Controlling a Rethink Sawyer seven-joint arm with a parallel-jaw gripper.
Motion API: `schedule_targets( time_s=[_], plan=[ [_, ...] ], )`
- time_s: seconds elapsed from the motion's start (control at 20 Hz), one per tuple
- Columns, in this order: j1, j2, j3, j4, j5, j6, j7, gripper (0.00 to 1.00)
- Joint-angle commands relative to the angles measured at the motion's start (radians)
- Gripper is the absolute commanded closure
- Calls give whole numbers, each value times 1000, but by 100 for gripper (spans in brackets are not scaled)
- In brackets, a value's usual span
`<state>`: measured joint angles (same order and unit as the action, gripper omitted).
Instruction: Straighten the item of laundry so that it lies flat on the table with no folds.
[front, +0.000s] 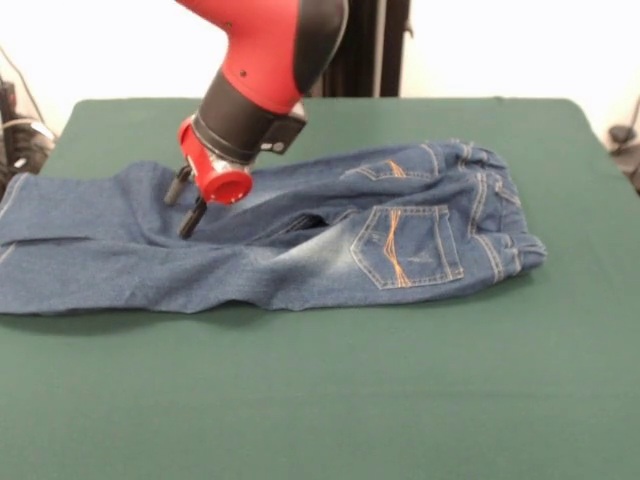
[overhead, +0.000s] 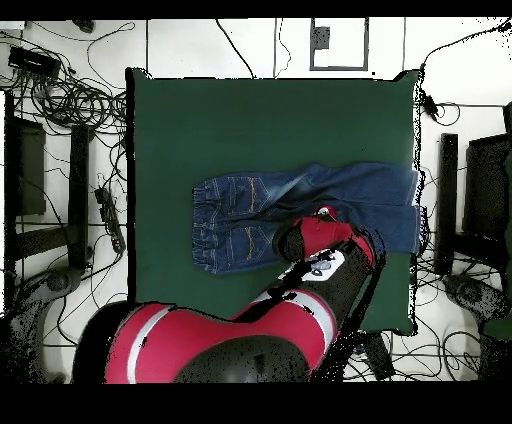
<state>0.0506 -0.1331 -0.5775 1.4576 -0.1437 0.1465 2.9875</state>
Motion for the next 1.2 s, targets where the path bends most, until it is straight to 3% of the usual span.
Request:
schedule_targets(
  time_s=[0.05, 0.5, 0.9, 1.2],
  plan=[
    [61, 21, -1, 101, 106, -57, 199, 0],
    [57, -48, 12, 108, 118, 37, 116, 0],
    [-41, 76, 15, -1, 125, -114, 103, 0],
    [-89, 152, 28, -102, 145, -141, 79, 0]
  ],
)
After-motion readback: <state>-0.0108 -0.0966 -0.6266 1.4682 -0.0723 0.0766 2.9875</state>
